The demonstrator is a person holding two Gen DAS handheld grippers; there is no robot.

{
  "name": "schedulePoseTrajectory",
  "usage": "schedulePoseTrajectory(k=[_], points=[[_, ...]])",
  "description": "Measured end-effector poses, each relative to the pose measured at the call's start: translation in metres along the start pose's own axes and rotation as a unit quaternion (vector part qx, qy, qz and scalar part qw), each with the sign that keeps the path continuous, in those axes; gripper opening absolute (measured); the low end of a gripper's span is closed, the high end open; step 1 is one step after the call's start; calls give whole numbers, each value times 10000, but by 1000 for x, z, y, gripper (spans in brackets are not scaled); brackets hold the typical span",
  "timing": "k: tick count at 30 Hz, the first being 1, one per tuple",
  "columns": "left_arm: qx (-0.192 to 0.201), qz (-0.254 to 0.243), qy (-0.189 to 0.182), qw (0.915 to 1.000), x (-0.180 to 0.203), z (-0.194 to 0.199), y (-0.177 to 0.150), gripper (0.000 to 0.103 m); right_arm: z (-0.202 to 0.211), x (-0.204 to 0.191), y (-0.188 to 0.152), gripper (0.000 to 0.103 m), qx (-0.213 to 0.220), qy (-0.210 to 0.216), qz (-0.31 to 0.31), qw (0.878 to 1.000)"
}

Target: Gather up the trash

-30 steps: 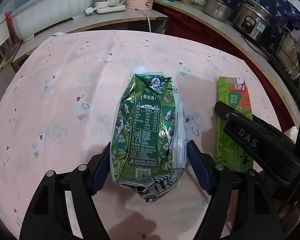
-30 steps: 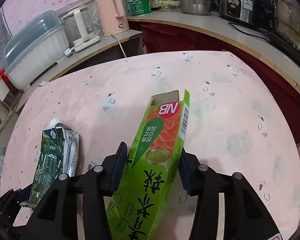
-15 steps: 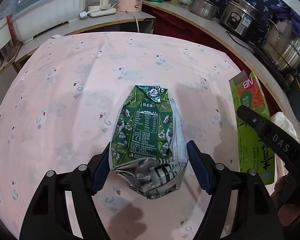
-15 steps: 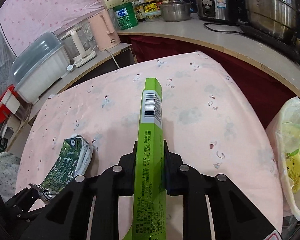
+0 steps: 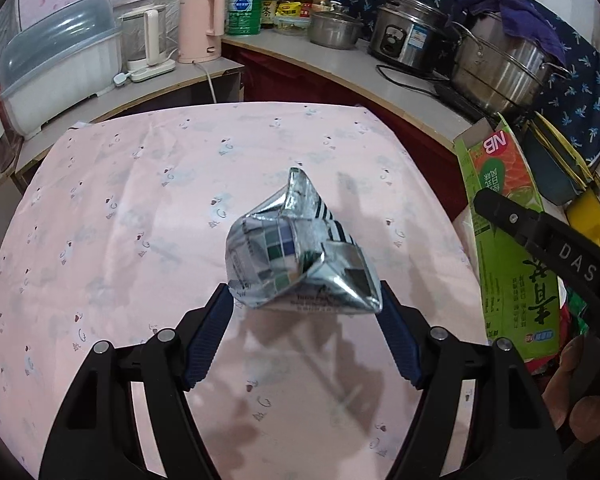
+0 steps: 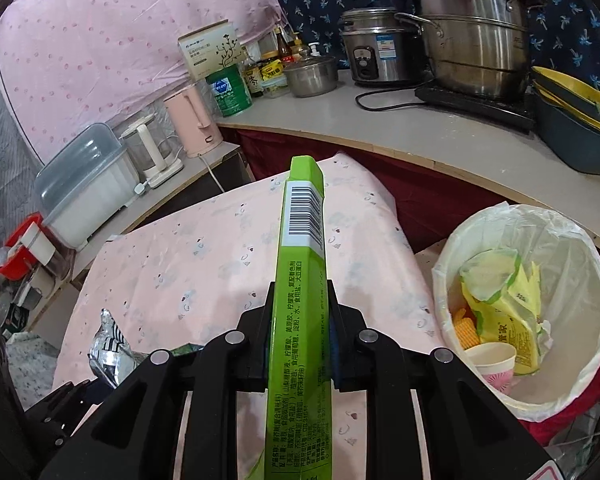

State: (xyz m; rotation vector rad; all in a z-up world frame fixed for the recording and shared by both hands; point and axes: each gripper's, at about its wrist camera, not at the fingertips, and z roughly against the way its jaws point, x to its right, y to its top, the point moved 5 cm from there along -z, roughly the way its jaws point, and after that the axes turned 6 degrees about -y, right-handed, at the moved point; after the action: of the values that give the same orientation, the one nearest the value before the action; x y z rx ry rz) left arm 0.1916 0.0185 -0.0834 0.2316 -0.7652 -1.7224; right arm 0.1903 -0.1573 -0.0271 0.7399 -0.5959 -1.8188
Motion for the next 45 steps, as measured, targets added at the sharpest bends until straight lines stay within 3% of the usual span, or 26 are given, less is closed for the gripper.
schedulePoseTrajectory(k=[2,3,4,5,7,13,18,20,22,28,36,38,39,41,43,45], points=[[23,-86,-68,9999,13,5,-1,68,10,11,-2,19,55,-23,-63,10000],[28,-120,-102,9999,19,7,-2,59,15,18,-2,19,86,-48,-103,9999],[-11,-176,-203,9996,27,8,-3,13,19,23,-2,19,107,-69,-140,9998],[-214,-205,-216,9993,33,5,-5,5,22,29,-3,19,127,-87,-181,9997],[-326,-114,-383,9987,40,0,-8,7,30,42,-3,19,176,-127,-269,9994],[-357,-257,-364,9984,56,-5,-12,2,48,79,-7,19,285,-269,-489,9980],[-284,-175,-206,9992,46,-3,-12,5,51,99,-14,19,261,-289,-634,9972],[-212,-34,-70,9997,33,-2,-10,16,51,102,-15,19,258,-285,-659,9971],[-175,157,28,9997,18,-3,-9,59,50,104,-16,19,254,-274,-690,9969],[-87,227,178,9995,9,-16,4,85,34,103,-15,19,155,-194,-724,9971],[-199,-174,473,9985,22,-77,37,84,3,104,-7,19,-20,-198,-706,9973],[-329,-254,630,9972,20,-95,42,77,-4,105,-5,19,-60,-207,-722,9972],[-410,-261,655,9967,19,-102,42,68,-7,105,-4,19,-74,-215,-720,9971],[-480,-237,793,9954,15,-113,44,64,-13,104,-1,20,-104,-219,-714,9972],[-440,-309,842,9950,14,-114,46,45,-17,103,-1,20,-132,-220,-702,9972],[-453,-301,766,9956,14,-112,48,43,-20,102,0,20,-155,-211,-684,9973]])
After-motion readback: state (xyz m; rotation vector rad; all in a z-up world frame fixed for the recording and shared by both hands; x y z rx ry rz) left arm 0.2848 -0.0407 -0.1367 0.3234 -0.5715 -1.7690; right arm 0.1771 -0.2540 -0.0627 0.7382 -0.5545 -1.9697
